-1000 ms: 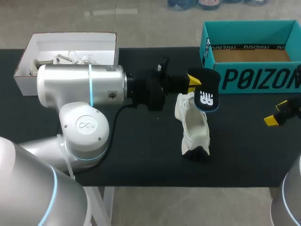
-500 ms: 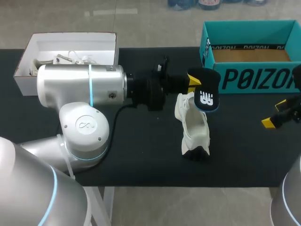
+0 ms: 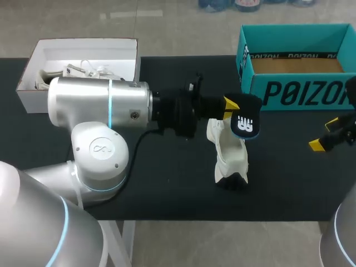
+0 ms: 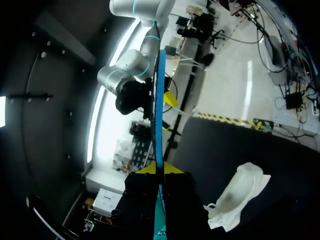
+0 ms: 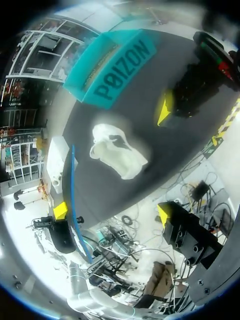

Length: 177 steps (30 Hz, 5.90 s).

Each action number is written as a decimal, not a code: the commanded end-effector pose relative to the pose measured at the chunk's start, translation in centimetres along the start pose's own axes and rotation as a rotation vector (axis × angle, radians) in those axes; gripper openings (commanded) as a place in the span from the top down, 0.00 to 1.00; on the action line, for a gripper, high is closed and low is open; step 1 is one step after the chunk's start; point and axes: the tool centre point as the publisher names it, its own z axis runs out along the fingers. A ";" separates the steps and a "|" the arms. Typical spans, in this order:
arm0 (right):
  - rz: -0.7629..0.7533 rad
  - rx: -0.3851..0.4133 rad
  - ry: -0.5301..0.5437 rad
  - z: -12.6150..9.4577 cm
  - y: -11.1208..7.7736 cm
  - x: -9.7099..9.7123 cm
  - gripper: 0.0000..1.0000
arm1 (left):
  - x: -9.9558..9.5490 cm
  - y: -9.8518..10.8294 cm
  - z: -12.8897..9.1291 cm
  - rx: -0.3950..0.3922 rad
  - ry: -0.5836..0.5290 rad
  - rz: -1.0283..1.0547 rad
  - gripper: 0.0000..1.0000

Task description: Take the shoe out of the shoebox, open the shoe tongue, remove and reinsert the insole, then place the shoe into the shoebox

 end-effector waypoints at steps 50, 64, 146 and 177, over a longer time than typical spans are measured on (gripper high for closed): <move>0.000 -0.004 -0.007 0.0 -0.3 0.3 0.00 | 11.2 1.0 1.0 0.000 0.104 -0.213 1.00; 0.000 -0.004 -0.007 0.0 -0.3 0.3 0.00 | 12.0 2.6 2.7 0.012 0.087 -0.195 1.00; 0.000 -0.004 -0.007 0.0 -0.3 0.3 0.00 | 16.4 9.2 2.7 -0.116 0.218 -0.186 1.00; 0.000 -0.004 -0.007 0.0 -0.3 0.3 0.00 | 17.9 11.3 3.3 -0.128 0.273 -0.168 0.31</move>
